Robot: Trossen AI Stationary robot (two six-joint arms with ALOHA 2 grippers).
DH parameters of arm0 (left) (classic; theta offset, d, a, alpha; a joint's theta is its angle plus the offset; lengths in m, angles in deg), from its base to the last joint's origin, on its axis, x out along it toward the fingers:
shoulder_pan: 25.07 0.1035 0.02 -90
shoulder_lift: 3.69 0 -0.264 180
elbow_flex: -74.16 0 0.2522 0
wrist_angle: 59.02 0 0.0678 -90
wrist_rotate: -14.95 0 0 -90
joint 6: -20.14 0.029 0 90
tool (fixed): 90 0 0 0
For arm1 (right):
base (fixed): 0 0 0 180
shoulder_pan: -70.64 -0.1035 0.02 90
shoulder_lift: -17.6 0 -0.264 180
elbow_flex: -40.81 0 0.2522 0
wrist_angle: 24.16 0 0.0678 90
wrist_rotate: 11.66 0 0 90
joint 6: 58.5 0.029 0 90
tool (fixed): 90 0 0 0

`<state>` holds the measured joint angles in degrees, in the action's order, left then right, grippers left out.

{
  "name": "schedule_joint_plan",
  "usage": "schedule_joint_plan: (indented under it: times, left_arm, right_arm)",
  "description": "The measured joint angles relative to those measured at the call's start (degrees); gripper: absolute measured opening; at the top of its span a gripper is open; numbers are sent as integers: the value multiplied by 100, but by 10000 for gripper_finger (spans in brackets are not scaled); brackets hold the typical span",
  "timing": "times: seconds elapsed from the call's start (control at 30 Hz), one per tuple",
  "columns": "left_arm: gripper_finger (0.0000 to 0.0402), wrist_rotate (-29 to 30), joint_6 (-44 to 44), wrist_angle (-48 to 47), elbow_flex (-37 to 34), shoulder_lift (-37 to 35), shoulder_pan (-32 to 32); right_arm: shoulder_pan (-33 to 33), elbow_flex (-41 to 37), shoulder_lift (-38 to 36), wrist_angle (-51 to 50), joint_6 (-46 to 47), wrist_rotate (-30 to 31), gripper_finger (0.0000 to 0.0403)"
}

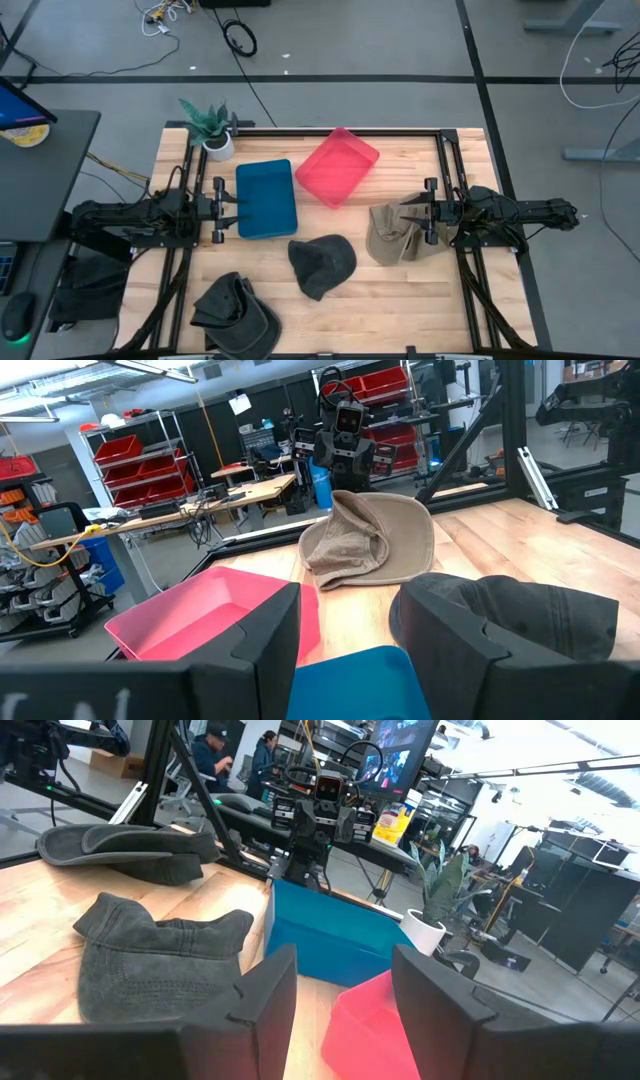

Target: Pick & Place hat

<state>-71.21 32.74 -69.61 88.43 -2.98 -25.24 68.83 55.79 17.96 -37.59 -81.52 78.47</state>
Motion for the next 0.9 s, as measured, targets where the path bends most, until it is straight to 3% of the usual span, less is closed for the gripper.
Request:
schedule_joint_plan:
  times: [0.9]
  left_arm:
    - [177, 0, 0, -1, 0, 1, 0]
  right_arm:
    - [0, -1, -1, 48, -295, 1, 169]
